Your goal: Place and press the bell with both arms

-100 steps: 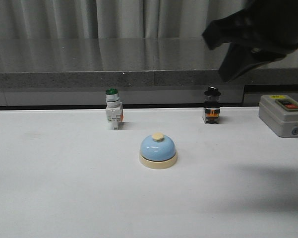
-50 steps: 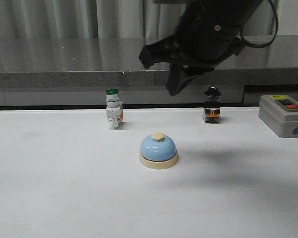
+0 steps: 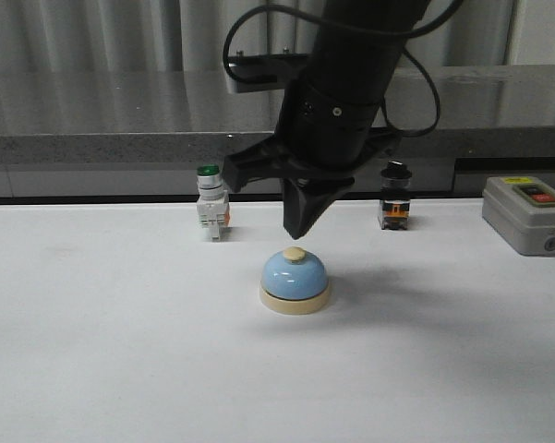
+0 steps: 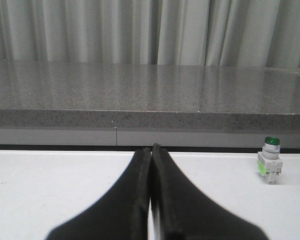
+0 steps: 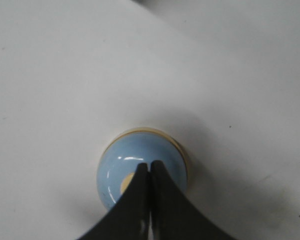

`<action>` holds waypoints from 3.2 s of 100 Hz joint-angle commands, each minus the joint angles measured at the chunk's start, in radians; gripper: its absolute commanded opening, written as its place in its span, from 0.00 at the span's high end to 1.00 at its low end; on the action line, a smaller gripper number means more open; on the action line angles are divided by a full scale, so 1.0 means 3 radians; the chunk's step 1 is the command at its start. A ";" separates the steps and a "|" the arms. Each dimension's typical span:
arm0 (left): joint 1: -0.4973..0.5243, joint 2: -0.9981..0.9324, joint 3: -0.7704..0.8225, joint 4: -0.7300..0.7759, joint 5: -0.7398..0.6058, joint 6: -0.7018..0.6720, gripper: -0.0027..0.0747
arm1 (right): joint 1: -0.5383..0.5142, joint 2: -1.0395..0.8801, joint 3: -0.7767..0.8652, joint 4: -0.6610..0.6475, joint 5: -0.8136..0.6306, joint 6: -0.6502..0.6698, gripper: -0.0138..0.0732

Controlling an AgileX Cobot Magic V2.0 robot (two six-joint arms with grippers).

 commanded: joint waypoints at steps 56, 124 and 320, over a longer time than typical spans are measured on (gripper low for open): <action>0.0001 -0.0105 0.0141 -0.0026 -0.0236 -0.0022 0.99 | -0.0029 -0.0315 -0.0120 -0.0032 0.0020 -0.0012 0.92; 0.0001 -0.0105 0.0141 -0.0026 -0.0236 -0.0022 0.99 | -0.0926 -0.1131 0.0358 -0.0054 0.0262 -0.0012 0.92; 0.0001 -0.0105 0.0141 -0.0026 -0.0236 -0.0022 0.99 | -0.2012 -0.4608 0.3508 -0.0089 -0.1823 -0.0012 0.92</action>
